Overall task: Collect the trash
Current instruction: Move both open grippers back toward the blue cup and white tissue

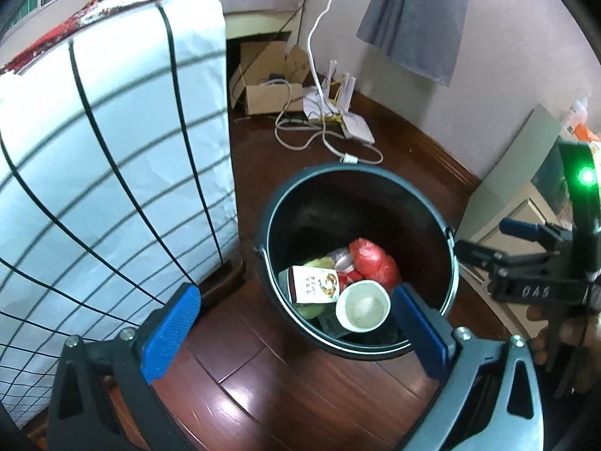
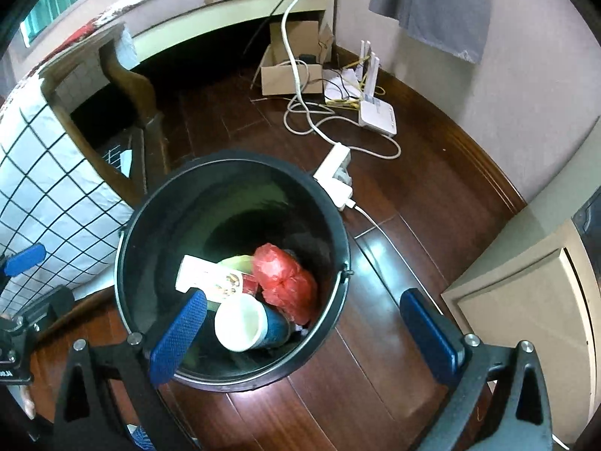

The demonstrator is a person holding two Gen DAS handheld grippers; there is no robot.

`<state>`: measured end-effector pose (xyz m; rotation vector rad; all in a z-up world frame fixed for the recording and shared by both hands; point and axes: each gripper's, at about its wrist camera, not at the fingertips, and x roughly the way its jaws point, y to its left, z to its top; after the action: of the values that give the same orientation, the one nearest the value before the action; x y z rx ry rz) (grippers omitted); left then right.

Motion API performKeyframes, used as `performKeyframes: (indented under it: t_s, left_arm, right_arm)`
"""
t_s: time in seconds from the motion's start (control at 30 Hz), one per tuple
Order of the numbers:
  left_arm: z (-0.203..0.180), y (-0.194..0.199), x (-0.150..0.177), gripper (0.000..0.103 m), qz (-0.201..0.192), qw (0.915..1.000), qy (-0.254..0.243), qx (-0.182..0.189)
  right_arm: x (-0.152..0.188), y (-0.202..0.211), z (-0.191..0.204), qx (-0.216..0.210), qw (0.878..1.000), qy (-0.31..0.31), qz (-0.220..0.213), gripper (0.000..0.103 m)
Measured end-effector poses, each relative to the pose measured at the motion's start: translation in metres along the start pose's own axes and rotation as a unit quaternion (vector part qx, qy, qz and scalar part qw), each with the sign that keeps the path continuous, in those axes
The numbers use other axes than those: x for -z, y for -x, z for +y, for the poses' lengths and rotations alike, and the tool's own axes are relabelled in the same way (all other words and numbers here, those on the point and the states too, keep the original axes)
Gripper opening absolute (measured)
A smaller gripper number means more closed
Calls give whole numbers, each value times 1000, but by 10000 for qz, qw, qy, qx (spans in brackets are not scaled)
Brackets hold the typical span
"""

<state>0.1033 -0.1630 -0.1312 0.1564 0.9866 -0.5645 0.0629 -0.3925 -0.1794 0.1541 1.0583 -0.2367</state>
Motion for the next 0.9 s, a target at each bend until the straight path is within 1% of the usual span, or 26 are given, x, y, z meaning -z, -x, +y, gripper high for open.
performKeyframes:
  t_s: [0.27,0.57,0.73,0.9]
  left_arm:
    - [1,23,-7,102,-268,9996,52,-50]
    - [11,42,0,102,-376,9990,202,-144]
    - [26,57,6,102,-412,9977,421,-337]
    - [46,80,7,102,-658,9945,630,-522]
  right_arm:
    - [-3,26,9,-35,9996,25,-261,103]
    - [-8,48,24,-45,9989,176,-433,103]
    - [-11,69,43,-180,9970,356,-657,103]
    - [-18,85,71,-379,9939,569,-866,103]
